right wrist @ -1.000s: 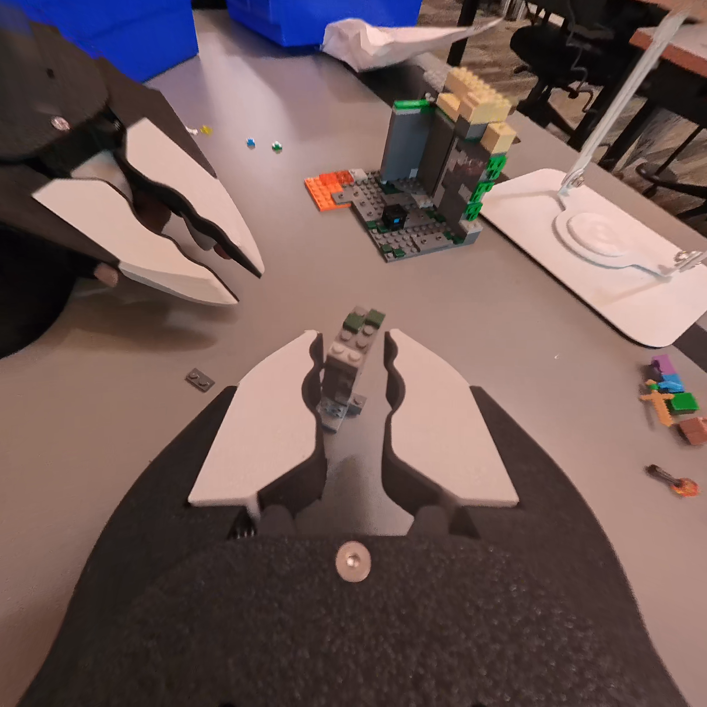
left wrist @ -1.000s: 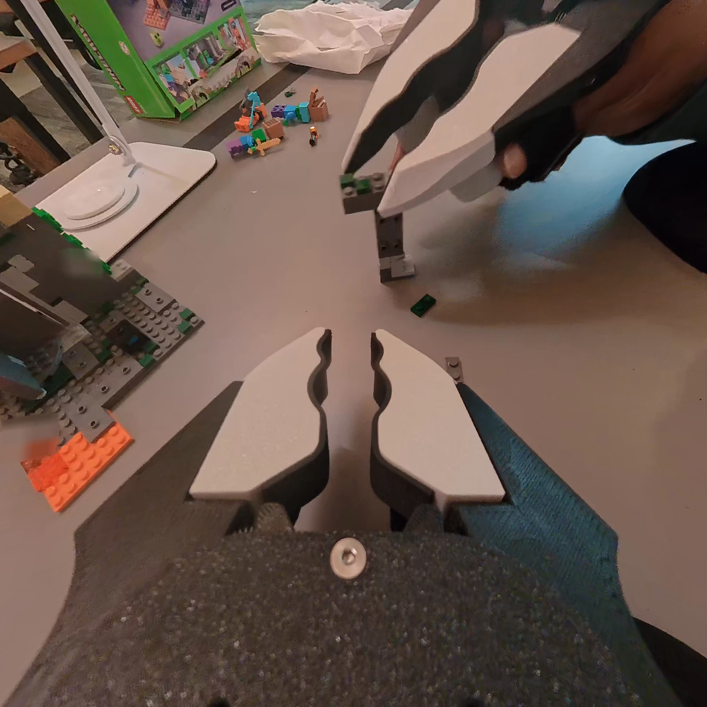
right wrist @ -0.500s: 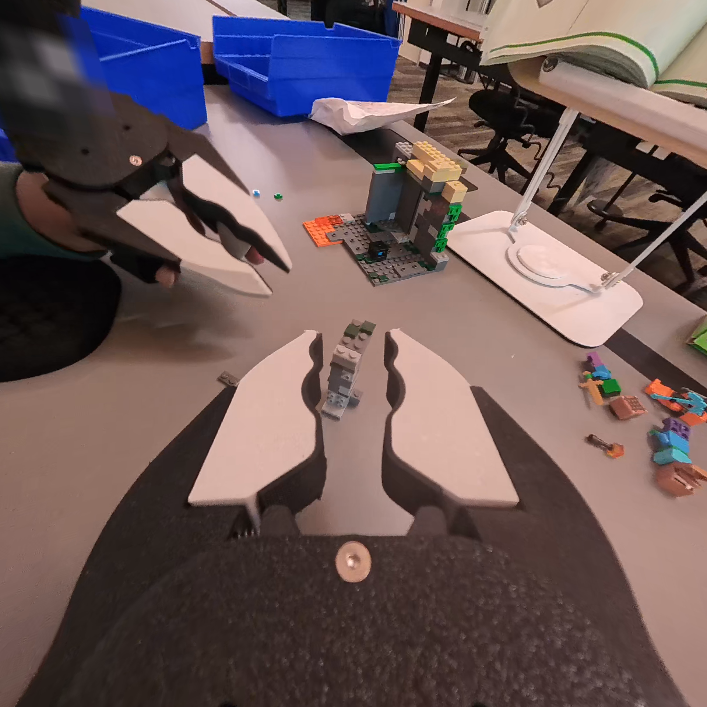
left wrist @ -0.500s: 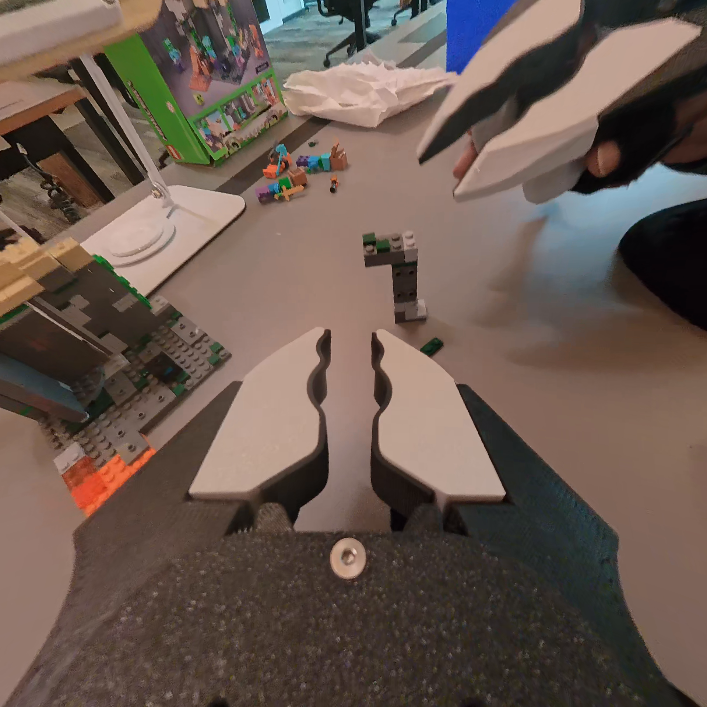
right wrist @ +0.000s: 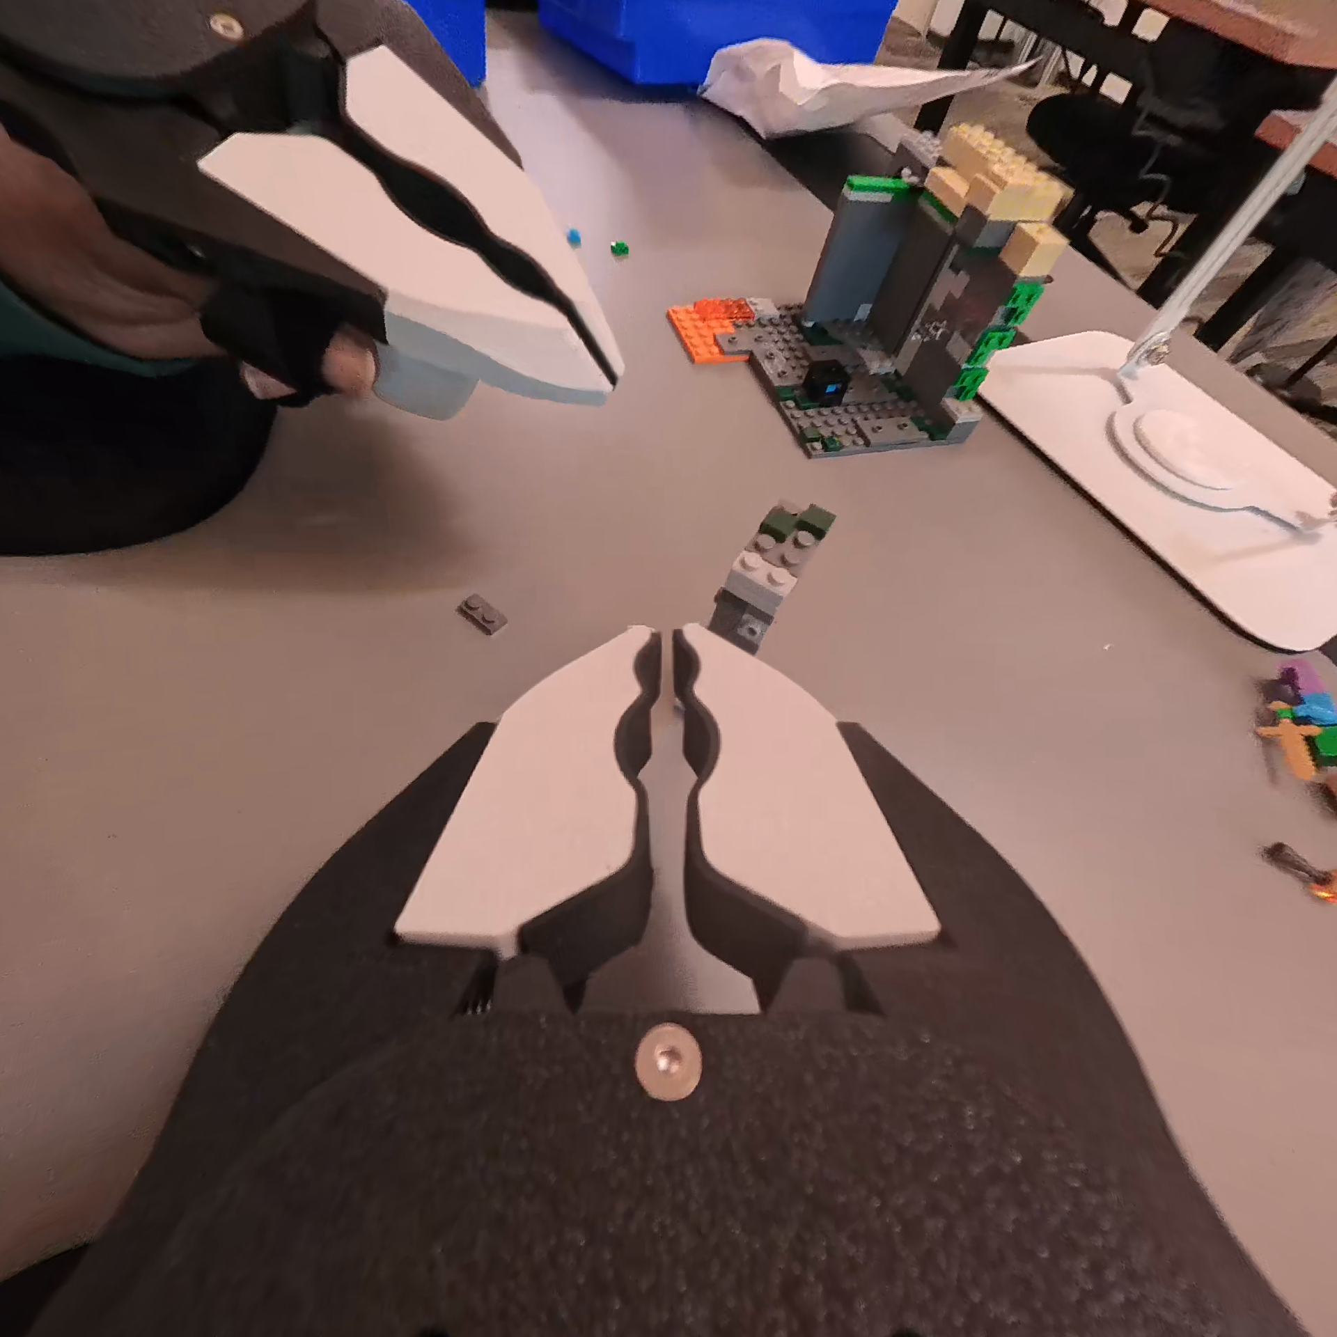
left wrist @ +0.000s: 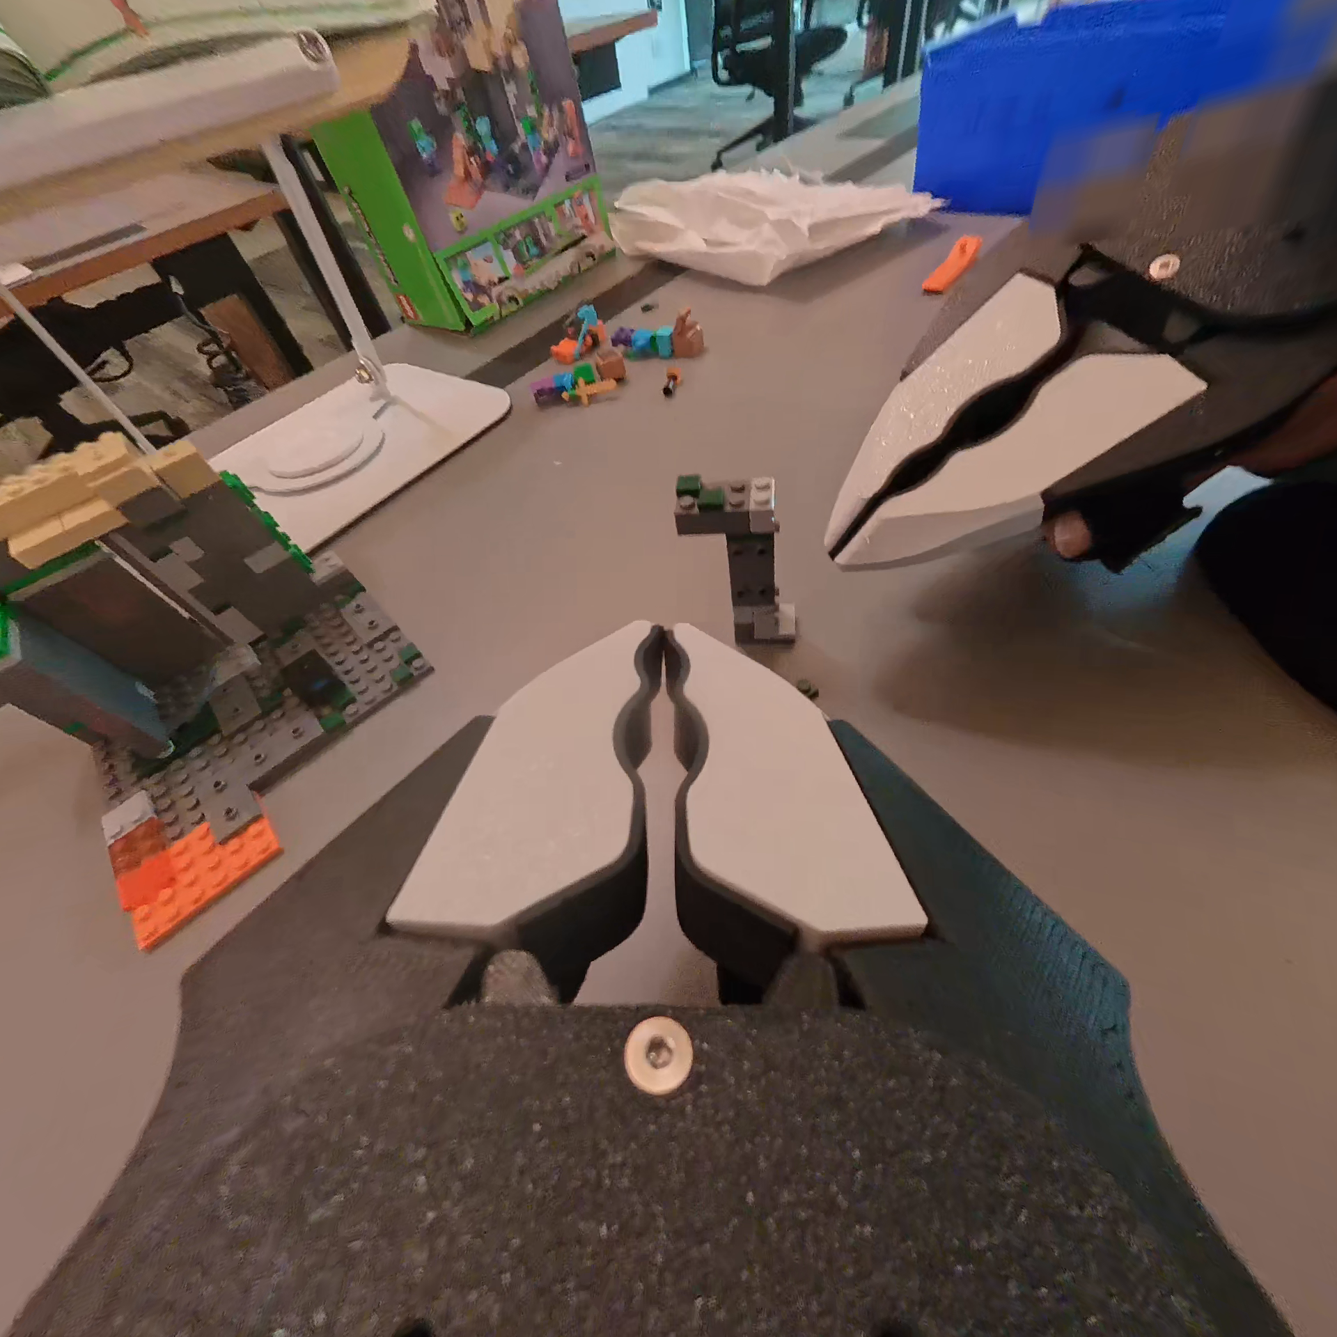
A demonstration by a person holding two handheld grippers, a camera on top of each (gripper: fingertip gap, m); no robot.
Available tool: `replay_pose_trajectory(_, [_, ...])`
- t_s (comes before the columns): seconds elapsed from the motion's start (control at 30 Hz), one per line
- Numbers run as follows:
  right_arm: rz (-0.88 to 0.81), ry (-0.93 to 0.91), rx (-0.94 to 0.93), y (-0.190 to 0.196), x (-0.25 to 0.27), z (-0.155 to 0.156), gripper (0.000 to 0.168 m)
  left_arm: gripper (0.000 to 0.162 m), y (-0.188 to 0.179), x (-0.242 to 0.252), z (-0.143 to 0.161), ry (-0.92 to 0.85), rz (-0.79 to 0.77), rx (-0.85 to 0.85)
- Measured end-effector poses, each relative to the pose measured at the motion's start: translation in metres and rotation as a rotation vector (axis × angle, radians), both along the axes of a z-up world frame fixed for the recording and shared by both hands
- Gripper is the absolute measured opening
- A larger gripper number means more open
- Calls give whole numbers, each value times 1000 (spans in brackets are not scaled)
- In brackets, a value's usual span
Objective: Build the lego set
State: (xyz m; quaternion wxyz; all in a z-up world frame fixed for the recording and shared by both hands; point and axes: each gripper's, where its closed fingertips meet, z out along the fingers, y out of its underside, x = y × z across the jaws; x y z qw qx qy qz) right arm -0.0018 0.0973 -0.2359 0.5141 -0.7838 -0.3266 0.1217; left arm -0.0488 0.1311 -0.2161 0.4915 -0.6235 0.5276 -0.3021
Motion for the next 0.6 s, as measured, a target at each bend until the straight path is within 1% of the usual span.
replay_pose_trajectory(0.1, [17,-24,-14,-1,-5,-6,0,0,-5,2,-8,29,-28,-8])
replay_pose_trajectory(0.2, [41,-94,-22,-2,-11,-14,0,1,-7,4,-12,58,-38,17])
replay_pose_trajectory(0.27, [69,-148,-26,-3,-16,-18,3,2,-9,4,-13,62,-46,17])
replay_pose_trajectory(0.4, [89,-263,-92,-2,-19,-31,9,3,-11,3,-14,69,-58,23])
replay_pose_trajectory(0.6, [46,-277,-209,2,-20,-43,12,4,-9,0,-13,67,-62,18])
